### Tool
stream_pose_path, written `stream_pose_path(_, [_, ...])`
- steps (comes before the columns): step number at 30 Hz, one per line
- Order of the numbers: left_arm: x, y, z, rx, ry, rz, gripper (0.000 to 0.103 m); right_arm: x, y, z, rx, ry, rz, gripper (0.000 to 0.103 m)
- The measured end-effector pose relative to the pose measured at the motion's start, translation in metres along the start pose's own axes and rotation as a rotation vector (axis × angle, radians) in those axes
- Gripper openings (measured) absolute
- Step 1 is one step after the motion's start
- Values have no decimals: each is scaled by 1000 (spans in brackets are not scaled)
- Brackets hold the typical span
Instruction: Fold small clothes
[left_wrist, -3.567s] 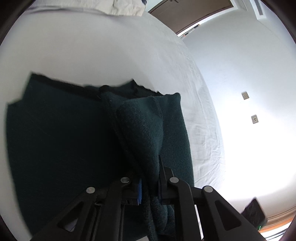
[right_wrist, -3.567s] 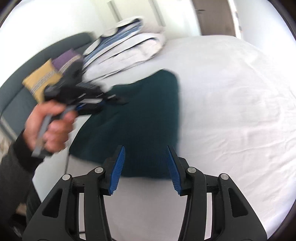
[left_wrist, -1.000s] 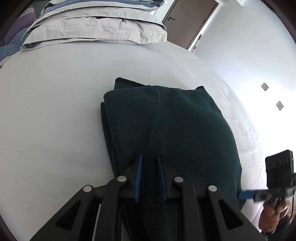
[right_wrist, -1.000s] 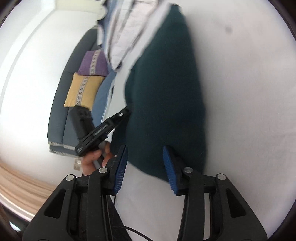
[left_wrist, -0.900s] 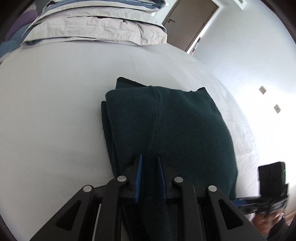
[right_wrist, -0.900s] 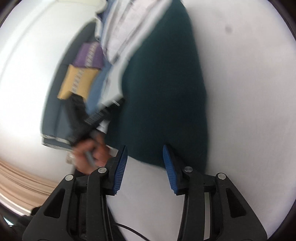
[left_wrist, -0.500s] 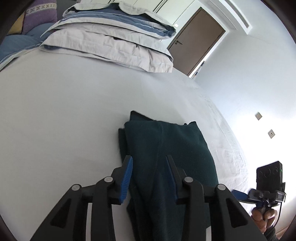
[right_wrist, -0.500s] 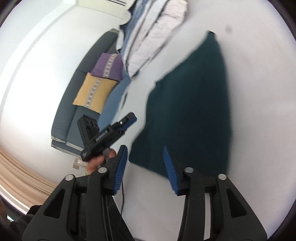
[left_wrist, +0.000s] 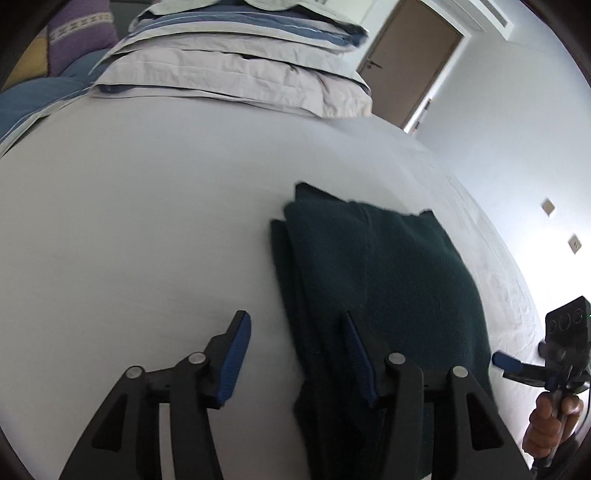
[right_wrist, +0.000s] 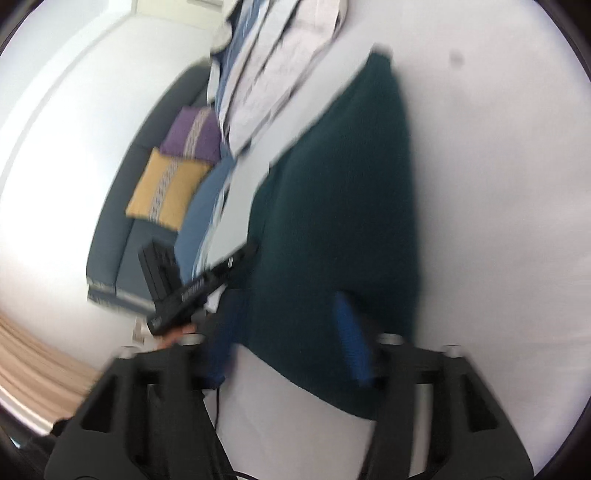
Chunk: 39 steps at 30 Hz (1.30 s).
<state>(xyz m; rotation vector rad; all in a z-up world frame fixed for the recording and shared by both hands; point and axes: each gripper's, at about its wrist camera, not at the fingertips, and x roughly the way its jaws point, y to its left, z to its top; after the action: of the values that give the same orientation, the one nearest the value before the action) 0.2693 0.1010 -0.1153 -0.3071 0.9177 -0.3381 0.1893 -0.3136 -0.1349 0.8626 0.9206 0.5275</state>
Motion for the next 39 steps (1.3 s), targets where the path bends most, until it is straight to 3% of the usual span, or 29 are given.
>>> stream_pose_path(3, [2,10,7,-68,38,-45,60,-23,-13,19,51,-59,-28,79])
stream_pose_path(6, [20,21,9,-165,136,-148,65,-18,-30,33,116,-33,-29,79])
stream_pose_path(10, [30,28,10,-242,186,-216,71,17,-40,39,131,39,-56,79])
stream_pose_path(14, [43,31,18,-317,241,-253,73,32,-44,46,137,71,-52,78])
stream_pose_path(17, [50,28,24,-317,279,-238,71,34,-49,47,137,99,-86,72])
stream_pose_path(20, [52,20,25,-278,298,-186,57,43,-49,49,141,109,-118,59])
stream_pose_path(21, [55,19,27,-277,299,-195,42,45,-48,49,139,109,-129,57])
stream_pose_path(24, [58,20,28,-309,307,-220,30,51,-40,48,109,96,-162,50])
stream_pose_path(29, [46,10,28,-287,279,-199,23,44,-23,45,67,64,-196,37])
stream_pose_path(34, [7,-19,30,-212,226,-185,22,25,13,35,13,28,-192,34])
stream_pose_path(39, [-47,-62,10,-107,187,-175,22,-18,49,6,-21,12,-156,33])
